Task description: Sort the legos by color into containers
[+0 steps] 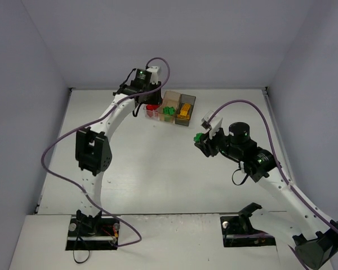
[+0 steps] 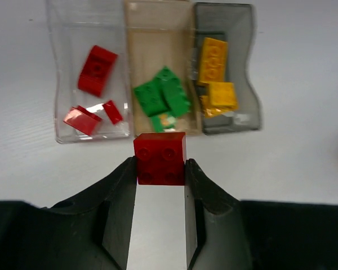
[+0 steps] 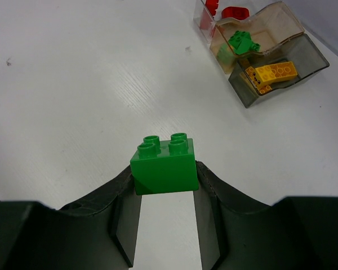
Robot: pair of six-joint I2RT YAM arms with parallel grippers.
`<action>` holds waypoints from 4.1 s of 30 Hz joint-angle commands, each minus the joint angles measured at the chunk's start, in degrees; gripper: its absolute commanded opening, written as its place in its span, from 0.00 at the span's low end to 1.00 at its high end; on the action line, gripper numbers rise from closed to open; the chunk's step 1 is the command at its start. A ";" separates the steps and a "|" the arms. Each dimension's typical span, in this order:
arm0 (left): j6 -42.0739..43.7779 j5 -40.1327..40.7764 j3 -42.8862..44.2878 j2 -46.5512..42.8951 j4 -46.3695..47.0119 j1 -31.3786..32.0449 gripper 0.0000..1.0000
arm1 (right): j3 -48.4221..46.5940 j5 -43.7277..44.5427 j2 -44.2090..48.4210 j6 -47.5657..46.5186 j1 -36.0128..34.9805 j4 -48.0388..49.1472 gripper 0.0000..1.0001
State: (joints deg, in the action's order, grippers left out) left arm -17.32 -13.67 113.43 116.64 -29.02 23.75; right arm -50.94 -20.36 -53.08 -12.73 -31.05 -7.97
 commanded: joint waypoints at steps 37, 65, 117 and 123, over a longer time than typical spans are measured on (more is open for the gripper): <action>-0.69 18.60 -19.32 -26.35 0.10 -4.06 0.76 | -40.09 -6.54 -50.87 2.62 7.32 12.54 0.00; -11.60 11.48 -51.46 -67.34 -14.23 -3.71 0.77 | -61.93 5.41 -75.87 6.75 7.14 17.99 0.64; -11.33 -2.15 -58.84 -69.18 -6.67 -1.60 0.77 | -12.69 10.00 -42.02 2.63 34.21 -13.13 0.84; -11.07 -1.80 -59.11 -69.79 -7.28 -1.51 0.77 | -12.70 7.62 -44.65 1.74 34.12 -12.43 0.84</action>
State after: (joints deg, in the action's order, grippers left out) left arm -27.94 -15.16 53.19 47.48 -38.72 21.71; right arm -61.71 -10.13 -97.95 -9.58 2.98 -20.47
